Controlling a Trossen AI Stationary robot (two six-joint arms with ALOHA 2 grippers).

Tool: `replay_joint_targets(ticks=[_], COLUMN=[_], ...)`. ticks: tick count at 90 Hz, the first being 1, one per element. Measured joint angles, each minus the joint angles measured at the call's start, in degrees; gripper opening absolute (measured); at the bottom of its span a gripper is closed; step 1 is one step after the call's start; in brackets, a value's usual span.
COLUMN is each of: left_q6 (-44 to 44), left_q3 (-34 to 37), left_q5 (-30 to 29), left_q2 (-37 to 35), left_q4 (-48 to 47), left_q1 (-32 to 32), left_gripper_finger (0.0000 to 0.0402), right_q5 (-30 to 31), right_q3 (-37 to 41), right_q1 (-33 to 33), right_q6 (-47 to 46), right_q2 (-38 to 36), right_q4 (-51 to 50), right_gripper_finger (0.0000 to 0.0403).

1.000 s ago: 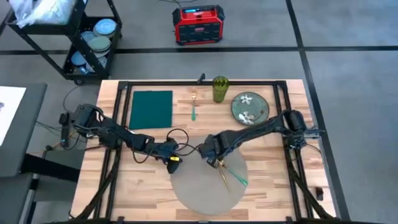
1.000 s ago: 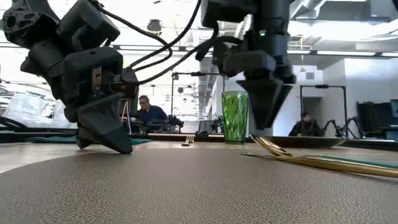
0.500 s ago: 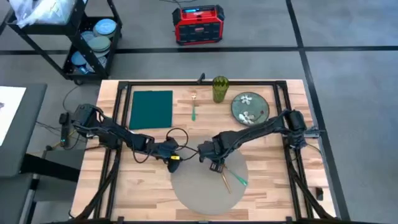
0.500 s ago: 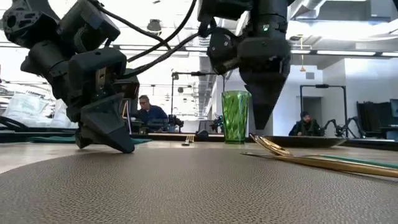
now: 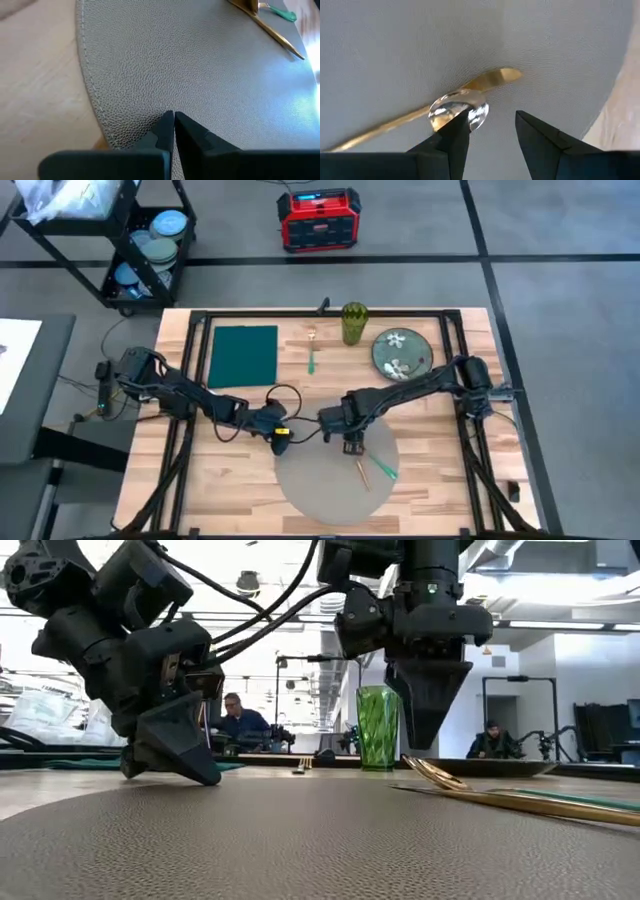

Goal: Set table place
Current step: Put the spoon on the gray placemat

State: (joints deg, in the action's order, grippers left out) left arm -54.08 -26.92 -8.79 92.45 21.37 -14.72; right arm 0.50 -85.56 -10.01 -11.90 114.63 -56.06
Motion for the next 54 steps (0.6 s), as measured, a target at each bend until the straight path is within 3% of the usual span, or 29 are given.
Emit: replay_joint_targets(ticks=[22, 54], left_q6=[-1.62, -2.82], left_q3=[0.04, 0.07], left_q5=[-3.31, -7.74], left_q2=[0.06, 0.06], left_q4=[0.0, -0.22], left_q1=[-0.04, -0.07], left_gripper_finger=[0.0, 0.0], right_q5=[-4.91, -6.58], right_q3=[4.65, 5.53], right_q1=[1.3, 2.19], right_q6=[6.17, 12.07], right_q2=[0.07, -0.03], right_q4=[1.19, 2.73], right_gripper_finger=[0.0148, 0.0148])
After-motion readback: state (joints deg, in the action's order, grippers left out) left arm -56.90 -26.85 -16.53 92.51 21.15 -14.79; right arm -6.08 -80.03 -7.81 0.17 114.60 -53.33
